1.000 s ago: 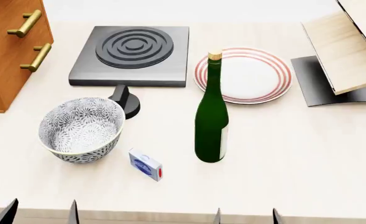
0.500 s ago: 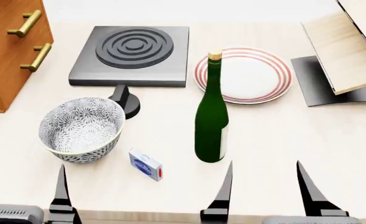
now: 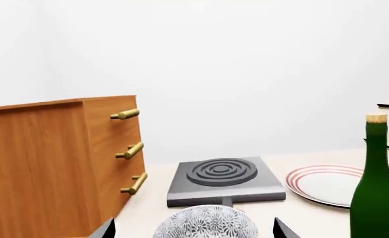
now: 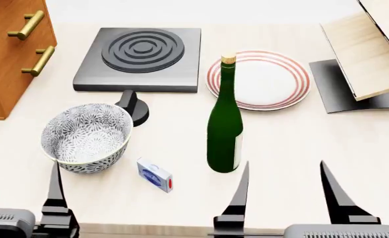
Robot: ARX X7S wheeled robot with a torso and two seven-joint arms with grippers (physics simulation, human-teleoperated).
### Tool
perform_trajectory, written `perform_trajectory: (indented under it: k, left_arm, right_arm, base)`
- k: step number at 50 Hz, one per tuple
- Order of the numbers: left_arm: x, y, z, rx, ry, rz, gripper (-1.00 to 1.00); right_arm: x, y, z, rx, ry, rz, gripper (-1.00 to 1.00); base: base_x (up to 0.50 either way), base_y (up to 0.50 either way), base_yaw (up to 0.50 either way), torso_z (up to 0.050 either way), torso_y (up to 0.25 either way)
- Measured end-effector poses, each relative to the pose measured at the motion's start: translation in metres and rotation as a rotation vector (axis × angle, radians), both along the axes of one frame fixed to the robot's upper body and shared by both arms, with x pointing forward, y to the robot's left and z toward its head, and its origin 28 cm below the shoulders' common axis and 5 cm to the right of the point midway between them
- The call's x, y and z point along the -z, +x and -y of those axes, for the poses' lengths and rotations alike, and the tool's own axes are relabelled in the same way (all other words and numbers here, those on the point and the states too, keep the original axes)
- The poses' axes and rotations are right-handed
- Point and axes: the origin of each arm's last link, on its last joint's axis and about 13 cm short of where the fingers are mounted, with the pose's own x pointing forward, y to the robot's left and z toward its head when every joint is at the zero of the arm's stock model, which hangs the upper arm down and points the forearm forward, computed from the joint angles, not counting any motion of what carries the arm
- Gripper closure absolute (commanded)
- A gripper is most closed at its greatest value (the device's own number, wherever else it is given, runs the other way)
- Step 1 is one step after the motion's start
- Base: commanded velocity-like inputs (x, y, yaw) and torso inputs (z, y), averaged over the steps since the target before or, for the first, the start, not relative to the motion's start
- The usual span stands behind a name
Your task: Put the bowl on the top of the cabinet.
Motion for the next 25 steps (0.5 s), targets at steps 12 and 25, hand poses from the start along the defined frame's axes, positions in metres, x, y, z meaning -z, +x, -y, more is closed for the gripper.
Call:
perform_trajectory:
  k: [12, 25]
  left_arm:
    - [-0.0033, -0.0024, -0.0001, -0.001, -0.004, 0.011, -1.00]
    - [-0.0052, -0.0042, -0.0009, -0.005, -0.003, 0.017, -1.00]
  right_arm:
    - [-0.0005, -0.0015, 0.0003, -0.006, 0.003, -0.002, -1.00]
    - [0.0008, -0.0014, -0.0008, -0.009, 0.011, -0.002, -1.00]
  base:
    - [0.00, 0.35, 0.00, 0.000, 0.000]
    - [0.00, 0.07, 0.00, 0.000, 0.000]
